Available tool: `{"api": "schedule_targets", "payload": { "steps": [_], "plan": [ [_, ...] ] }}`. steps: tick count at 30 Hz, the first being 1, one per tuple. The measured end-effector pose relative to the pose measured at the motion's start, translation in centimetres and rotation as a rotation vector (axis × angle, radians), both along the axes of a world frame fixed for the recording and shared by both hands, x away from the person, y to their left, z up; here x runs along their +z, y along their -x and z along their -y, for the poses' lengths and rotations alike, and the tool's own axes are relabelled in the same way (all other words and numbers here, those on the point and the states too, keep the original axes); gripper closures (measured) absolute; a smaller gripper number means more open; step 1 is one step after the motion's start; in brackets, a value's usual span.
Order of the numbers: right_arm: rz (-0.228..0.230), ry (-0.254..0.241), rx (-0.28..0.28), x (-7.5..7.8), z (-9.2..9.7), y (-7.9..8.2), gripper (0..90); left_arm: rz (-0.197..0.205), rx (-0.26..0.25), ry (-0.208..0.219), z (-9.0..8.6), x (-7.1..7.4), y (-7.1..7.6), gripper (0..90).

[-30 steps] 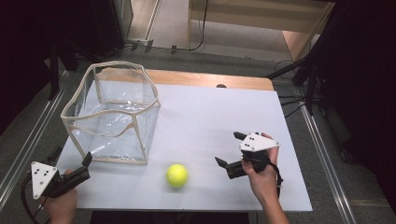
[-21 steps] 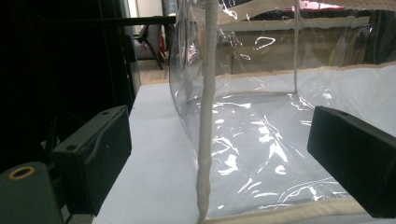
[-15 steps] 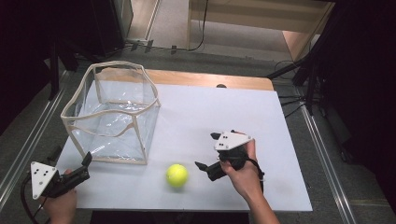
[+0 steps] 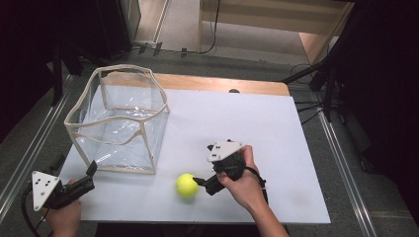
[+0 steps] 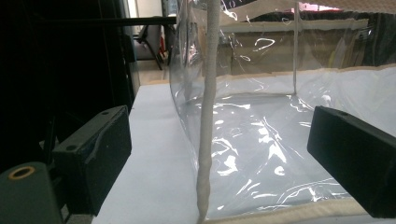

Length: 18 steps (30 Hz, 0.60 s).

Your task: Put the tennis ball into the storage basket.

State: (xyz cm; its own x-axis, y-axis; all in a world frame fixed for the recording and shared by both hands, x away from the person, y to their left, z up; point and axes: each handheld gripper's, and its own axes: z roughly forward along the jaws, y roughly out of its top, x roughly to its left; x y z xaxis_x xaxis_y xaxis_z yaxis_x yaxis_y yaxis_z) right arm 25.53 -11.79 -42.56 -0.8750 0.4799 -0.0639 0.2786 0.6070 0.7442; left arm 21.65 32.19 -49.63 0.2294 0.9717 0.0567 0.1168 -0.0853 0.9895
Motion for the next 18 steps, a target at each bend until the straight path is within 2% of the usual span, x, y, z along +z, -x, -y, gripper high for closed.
{"api": "schedule_targets", "payload": {
  "steps": [8, 18],
  "plan": [
    [-0.026, 0.042, 0.057, -0.4, -2.0, -0.2, 0.0, 0.002, -0.002, 0.002, 0.0, 0.0, 0.0, 6.8],
    [-0.093, 0.119, 0.127, -1.1, -4.4, -0.4, 0.0, 0.002, -0.002, 0.008, -0.1, 0.0, 0.0, 6.8]
  ]
}}
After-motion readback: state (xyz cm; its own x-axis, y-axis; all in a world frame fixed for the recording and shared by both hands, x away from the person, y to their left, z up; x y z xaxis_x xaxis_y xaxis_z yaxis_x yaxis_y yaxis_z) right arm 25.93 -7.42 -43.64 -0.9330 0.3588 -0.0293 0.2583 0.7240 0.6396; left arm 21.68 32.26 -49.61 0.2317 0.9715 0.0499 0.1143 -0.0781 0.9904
